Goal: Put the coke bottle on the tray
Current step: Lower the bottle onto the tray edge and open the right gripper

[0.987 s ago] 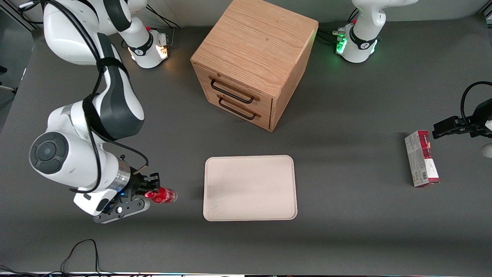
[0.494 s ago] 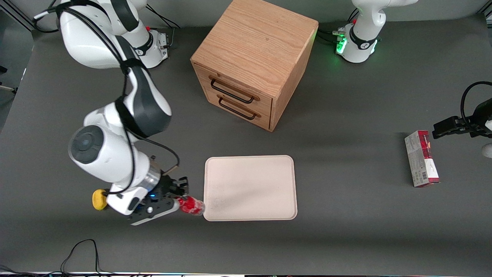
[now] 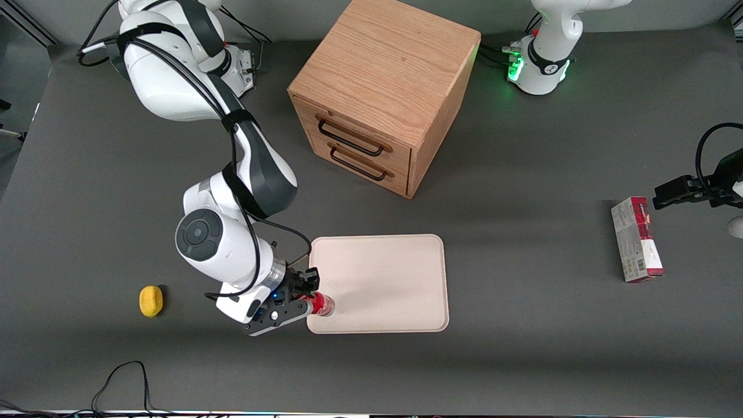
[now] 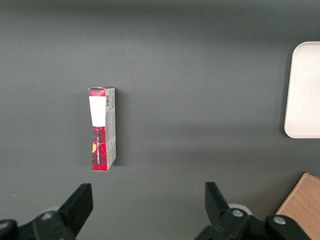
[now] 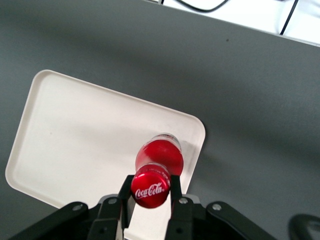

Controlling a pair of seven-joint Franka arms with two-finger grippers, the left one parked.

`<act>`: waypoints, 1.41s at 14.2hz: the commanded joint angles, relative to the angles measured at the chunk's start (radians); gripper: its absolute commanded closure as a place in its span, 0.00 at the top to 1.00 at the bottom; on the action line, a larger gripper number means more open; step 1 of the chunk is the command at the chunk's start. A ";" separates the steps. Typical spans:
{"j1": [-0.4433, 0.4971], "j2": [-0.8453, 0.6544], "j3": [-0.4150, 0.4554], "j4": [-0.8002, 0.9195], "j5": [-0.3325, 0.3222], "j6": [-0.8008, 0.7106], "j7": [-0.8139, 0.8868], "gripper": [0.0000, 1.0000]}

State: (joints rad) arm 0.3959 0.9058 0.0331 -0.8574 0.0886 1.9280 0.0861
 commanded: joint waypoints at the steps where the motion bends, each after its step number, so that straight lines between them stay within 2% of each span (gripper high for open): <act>1: 0.006 0.001 0.004 -0.022 -0.026 0.020 0.023 0.00; 6: 0.008 0.028 0.002 -0.026 -0.030 0.077 0.023 0.00; 9: 0.014 0.038 0.004 -0.029 -0.098 0.100 0.026 0.00; 12: 0.017 0.042 0.004 -0.029 -0.098 0.106 0.027 0.00; 13: 0.017 0.042 0.005 -0.029 -0.095 0.106 0.029 0.27; 14: 0.017 0.042 0.004 -0.029 -0.093 0.106 0.029 0.75; 15: 0.017 0.042 0.005 -0.029 -0.093 0.106 0.029 1.00; 20: 0.017 0.042 0.005 -0.035 -0.090 0.106 0.030 1.00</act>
State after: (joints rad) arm 0.4087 0.9515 0.0339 -0.8897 0.0158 2.0244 0.0869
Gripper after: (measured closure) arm 0.181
